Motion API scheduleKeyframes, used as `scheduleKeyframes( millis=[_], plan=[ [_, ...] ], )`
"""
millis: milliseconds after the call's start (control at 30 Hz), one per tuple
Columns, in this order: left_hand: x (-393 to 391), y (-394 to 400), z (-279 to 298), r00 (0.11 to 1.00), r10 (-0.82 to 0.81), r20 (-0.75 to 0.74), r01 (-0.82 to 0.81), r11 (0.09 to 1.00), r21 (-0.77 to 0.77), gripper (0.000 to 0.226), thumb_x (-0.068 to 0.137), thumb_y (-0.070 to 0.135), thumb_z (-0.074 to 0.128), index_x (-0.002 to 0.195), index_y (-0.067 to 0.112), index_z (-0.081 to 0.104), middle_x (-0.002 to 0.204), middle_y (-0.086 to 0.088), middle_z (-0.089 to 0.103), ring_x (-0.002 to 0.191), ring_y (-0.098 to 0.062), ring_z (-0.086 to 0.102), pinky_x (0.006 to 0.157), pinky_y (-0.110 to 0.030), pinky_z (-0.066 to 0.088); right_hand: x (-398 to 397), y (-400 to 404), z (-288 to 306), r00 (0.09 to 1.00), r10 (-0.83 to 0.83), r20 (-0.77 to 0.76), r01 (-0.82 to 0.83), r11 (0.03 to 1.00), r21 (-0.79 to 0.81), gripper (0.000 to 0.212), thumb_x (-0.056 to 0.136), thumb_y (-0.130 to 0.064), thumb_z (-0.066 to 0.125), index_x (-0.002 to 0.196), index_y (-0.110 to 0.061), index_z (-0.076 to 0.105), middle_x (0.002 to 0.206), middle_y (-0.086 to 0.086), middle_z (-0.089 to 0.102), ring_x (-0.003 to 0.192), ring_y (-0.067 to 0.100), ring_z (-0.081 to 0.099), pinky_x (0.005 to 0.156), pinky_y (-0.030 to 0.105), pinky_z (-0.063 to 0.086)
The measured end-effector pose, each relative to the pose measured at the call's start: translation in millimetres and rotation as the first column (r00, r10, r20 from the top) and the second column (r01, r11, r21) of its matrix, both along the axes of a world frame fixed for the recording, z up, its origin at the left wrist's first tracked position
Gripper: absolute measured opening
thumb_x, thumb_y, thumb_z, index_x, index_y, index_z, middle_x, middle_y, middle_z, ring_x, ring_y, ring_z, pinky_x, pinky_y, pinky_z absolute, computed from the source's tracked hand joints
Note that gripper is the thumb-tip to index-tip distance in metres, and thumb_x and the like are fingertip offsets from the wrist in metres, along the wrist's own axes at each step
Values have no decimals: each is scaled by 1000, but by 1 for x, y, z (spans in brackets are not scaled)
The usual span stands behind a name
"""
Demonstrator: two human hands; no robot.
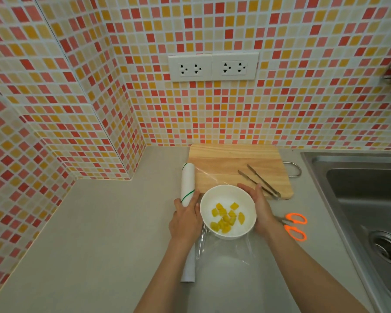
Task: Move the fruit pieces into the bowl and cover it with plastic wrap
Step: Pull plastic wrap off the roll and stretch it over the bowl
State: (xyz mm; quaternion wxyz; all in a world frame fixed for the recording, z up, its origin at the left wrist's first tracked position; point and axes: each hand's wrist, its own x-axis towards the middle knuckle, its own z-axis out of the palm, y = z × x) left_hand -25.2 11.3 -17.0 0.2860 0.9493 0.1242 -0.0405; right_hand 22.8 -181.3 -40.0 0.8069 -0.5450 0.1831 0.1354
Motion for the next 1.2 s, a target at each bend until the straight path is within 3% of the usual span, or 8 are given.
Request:
scheduleKeyframes(
  millis=[167,267,567,700,800,967,1033,1200],
  plan=[
    [-2,0,2,1000,-11,10,11,1000,-22,40,95,41,23,133,51,29,115,-6,33,82,-29,53,80,-41,46,-2,7,6,897,-427,114,441,858,-261,46,101,-29,30,100,6,59,82,18,66,65,21,66,72,38,50],
    [-3,1,3,1000,-12,17,13,999,-40,39,95,40,24,132,51,31,114,-5,33,83,-31,55,79,-40,47,-12,3,19,816,-468,340,575,719,-390,35,100,-25,31,96,-4,59,85,18,68,78,33,67,75,39,50],
    [-6,-3,5,1000,13,27,-12,999,-51,40,95,41,25,134,48,32,120,-8,34,88,-35,58,83,-44,49,-45,43,33,788,-503,354,579,801,-151,44,100,-39,21,129,-18,49,126,10,58,116,18,56,100,37,43],
    [-6,-4,6,1000,20,22,-19,999,-35,41,96,41,25,137,46,31,120,-9,35,89,-36,58,83,-44,49,-48,47,20,820,-535,204,561,821,-106,49,99,-44,20,127,-19,52,124,11,60,112,24,58,89,35,49],
    [-6,-5,5,1000,20,19,-20,999,-25,42,96,41,24,138,47,29,122,-10,35,89,-36,57,82,-44,49,-54,52,5,849,-497,177,517,851,-92,52,100,-44,17,128,-17,51,126,15,58,107,22,57,74,24,47],
    [-5,-3,4,1000,23,14,-22,999,-38,43,96,40,25,137,47,30,122,-9,34,91,-35,57,84,-44,48,-55,42,0,859,-465,212,495,861,-118,63,91,-54,27,145,-22,26,147,11,38,129,22,43,105,38,40],
    [-5,-3,3,1000,22,19,-21,999,-36,43,95,40,25,137,46,30,122,-9,35,90,-34,57,84,-44,49,-66,38,2,841,-429,329,511,830,-224,77,81,-63,33,146,-24,20,152,9,30,137,18,33,108,29,33],
    [-4,-3,1,999,17,28,-16,1000,-20,43,95,40,25,138,45,29,121,-10,35,90,-35,57,83,-43,48,-79,31,6,838,67,542,305,766,-566,126,51,-71,67,148,-28,-1,157,1,8,144,12,12,114,28,18]
  ],
)
